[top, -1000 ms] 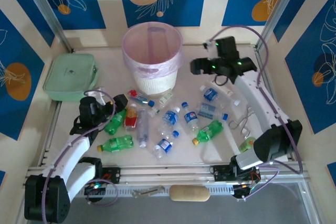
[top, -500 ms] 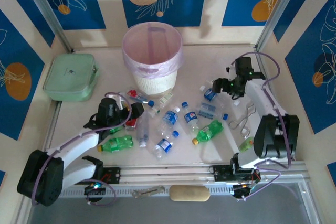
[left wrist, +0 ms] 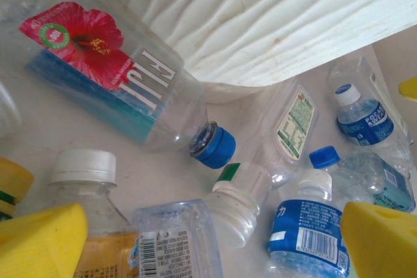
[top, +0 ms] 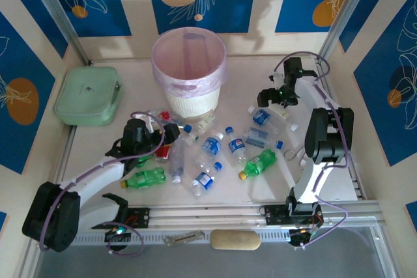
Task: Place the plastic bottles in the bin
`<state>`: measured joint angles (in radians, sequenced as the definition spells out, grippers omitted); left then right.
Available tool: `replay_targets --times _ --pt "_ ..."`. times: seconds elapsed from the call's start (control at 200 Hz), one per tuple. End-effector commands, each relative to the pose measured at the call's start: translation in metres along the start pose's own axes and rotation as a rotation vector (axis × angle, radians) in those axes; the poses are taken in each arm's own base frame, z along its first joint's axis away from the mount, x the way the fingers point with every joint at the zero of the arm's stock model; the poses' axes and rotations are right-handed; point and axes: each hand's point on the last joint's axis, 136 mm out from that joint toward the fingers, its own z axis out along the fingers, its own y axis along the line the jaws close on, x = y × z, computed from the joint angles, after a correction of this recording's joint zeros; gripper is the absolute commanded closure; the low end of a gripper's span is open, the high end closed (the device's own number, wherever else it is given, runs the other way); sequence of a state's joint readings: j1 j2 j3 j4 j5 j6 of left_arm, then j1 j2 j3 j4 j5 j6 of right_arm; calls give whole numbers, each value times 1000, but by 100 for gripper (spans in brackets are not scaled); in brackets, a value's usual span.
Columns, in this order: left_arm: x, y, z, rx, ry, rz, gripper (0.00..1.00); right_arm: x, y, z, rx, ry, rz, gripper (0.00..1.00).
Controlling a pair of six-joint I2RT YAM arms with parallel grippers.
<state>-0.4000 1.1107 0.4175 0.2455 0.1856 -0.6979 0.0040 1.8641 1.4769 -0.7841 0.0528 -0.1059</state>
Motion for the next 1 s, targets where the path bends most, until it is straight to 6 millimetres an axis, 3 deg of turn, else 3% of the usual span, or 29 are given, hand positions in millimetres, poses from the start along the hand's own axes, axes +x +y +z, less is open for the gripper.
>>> replay_targets --times 0.0,0.305,0.635,0.995 --pt "-8 -4 -5 -7 -34 31 1 8 3 6 -4 65 -89 2" --pt "-14 -5 -7 -21 -48 57 1 29 -11 32 56 136 -93 2" --pt "-15 -6 -7 -15 -55 51 1 33 -32 51 110 188 -52 3" --pt "-17 -6 -8 -19 -62 54 1 34 -33 63 107 203 -68 4"
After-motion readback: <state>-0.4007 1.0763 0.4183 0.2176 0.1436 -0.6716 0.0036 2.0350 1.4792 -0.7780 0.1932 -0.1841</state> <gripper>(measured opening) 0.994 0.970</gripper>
